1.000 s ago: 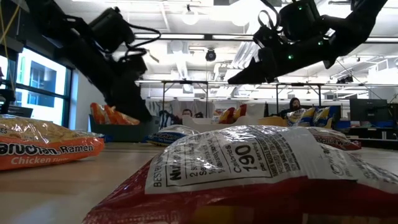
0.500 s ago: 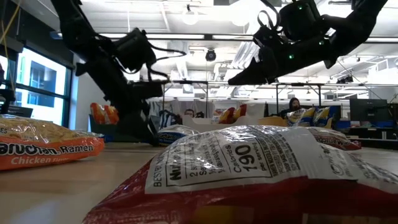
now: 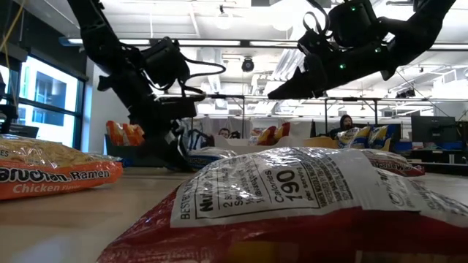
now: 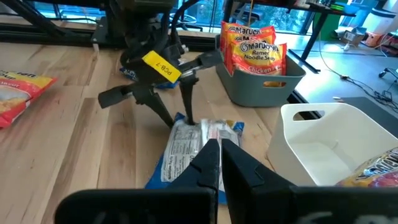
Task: Sort Maruchan noodles
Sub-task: Put the top right blue noodle pack into the yellow bin
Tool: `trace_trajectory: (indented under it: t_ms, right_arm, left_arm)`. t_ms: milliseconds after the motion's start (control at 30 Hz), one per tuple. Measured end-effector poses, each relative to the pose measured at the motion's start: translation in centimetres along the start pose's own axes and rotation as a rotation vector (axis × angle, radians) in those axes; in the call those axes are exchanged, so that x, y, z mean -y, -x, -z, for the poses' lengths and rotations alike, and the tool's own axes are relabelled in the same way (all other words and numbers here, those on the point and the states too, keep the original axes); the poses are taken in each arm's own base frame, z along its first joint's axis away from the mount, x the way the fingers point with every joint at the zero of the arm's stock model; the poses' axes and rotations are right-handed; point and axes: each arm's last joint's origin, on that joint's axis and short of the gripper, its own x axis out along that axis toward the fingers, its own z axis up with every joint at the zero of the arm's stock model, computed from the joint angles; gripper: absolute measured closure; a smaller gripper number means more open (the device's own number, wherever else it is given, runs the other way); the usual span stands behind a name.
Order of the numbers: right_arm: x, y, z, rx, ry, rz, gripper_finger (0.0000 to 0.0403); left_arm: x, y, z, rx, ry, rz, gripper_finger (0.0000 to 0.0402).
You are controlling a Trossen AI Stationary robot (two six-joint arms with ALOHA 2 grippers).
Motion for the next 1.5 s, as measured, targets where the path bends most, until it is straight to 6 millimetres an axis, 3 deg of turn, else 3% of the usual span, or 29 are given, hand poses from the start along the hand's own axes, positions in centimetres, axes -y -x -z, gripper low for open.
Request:
trace_trajectory:
  t_ms: [200, 367, 567, 767, 900, 1033, 1367, 1500]
  right_arm:
    - [0.1, 0.0, 0.1, -0.009, -0.046, 0.041, 0.0403]
    - [0.2, 0.0, 0.2, -0.022, -0.071, 0.085, 0.0383]
    - [0.3, -0.7, -1.1, -0.097, -0.155, 0.081, 0.0314]
    - [0.0, -1.5, -4.2, -0.231, -0.180, 0.116, 0.0226]
    - [-0.4, -1.5, -6.7, -0.279, -0.151, 0.115, 0.0174]
    - [-0.8, -1.5, -8.3, -0.280, -0.147, 0.073, 0.0150]
    - [-1.2, -1.3, -8.1, -0.327, -0.260, -0.039, 0.0147]
    - [-1.2, -1.3, -8.0, -0.337, -0.312, -0.056, 0.0147]
  left_arm:
    - [-0.4, 0.9, -0.1, 0.020, 0.040, 0.076, 0.0390]
    - [-1.8, 3.0, -1.2, 0.138, 0.185, 0.133, 0.0396]
    - [-4.7, 5.8, -1.6, 0.261, 0.585, 0.267, 0.0399]
    - [-6.2, 7.3, -1.5, 0.281, 0.924, 0.328, 0.0399]
    - [-6.4, 7.4, -1.0, 0.229, 0.965, 0.408, 0.0400]
    - [-6.7, 7.7, -1.0, 0.133, 0.963, 0.418, 0.0400]
    - [-8.8, 10.8, -3.4, -0.084, 0.981, 0.716, 0.0398]
    - [-9.4, 10.8, -4.2, -0.173, 1.038, 0.756, 0.0398]
